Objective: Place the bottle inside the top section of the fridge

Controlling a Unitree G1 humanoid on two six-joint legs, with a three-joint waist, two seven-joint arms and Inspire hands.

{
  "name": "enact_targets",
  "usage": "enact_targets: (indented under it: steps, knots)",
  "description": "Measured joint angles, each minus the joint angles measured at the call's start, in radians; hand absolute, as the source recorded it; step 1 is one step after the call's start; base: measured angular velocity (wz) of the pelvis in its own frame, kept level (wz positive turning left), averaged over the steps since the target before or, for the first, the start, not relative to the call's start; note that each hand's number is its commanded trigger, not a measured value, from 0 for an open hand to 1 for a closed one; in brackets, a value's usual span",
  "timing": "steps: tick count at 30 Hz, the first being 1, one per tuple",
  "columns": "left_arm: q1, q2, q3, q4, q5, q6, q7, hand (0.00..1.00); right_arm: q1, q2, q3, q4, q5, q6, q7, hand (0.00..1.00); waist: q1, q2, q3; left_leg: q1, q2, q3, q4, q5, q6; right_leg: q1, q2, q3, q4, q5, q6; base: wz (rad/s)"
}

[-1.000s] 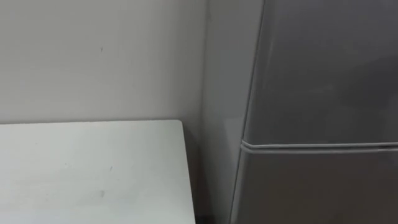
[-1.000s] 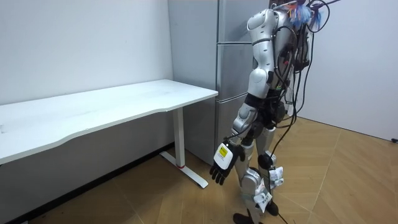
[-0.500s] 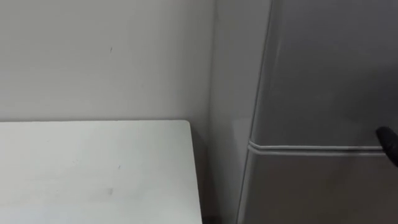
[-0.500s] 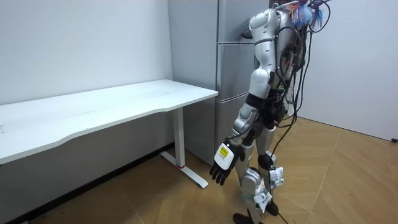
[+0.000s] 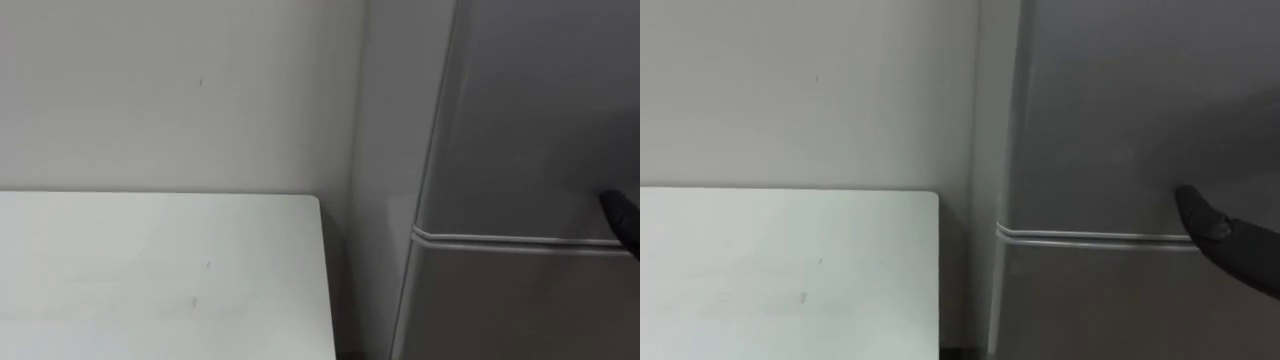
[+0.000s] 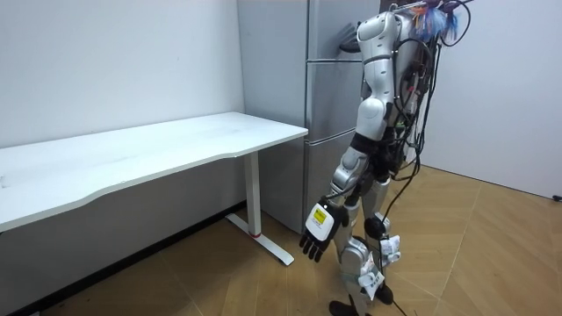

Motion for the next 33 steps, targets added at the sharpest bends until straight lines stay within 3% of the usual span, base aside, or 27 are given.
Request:
enact_targets:
  steps: [8, 15, 17, 24, 33]
  knots:
    - [0.002, 0.001, 0.001, 0.002, 0.018, 0.002, -0.035, 0.00, -0.044, 0.000, 0.017, 0.040, -0.040, 0.010, -0.001, 0.00, 0.000, 0.000, 0.0000, -0.011, 0.001, -0.008, 0.010, 0.000, 0.001, -0.003, 0.001, -0.003, -0.003, 0.008, -0.001, 0.00]
    - [0.004, 0.030, -0.013, -0.004, 0.011, 0.002, -0.029, 0.00, -0.082, 0.000, 0.034, 0.175, -0.079, -0.064, -0.013, 0.00, -0.001, -0.009, 0.0050, -0.017, 0.001, -0.018, 0.015, 0.001, 0.003, 0.000, 0.002, -0.004, -0.005, 0.017, 0.000, 0.00]
    - [0.004, 0.034, -0.012, -0.008, 0.016, 0.002, -0.029, 0.00, -0.088, -0.001, 0.034, 0.200, -0.079, -0.076, -0.013, 0.00, 0.000, -0.008, 0.0021, -0.019, 0.001, -0.022, 0.012, 0.001, 0.003, 0.000, 0.002, -0.004, -0.005, 0.019, -0.001, 0.00]
    - [0.007, 0.035, -0.008, -0.034, 0.018, 0.002, -0.028, 0.00, -0.103, -0.007, 0.032, 0.231, -0.081, -0.092, -0.013, 0.00, -0.001, 0.000, -0.0028, -0.022, 0.001, -0.030, 0.015, 0.002, 0.004, -0.001, 0.002, -0.006, -0.003, 0.025, -0.002, 0.00]
    - [0.009, 0.038, -0.001, -0.030, 0.018, 0.002, -0.035, 0.00, -0.103, -0.008, 0.031, 0.233, -0.080, -0.094, -0.013, 0.00, -0.009, 0.000, -0.0033, -0.019, -0.001, -0.035, 0.014, 0.002, 0.005, 0.010, 0.001, -0.012, -0.005, 0.025, -0.002, 0.00]
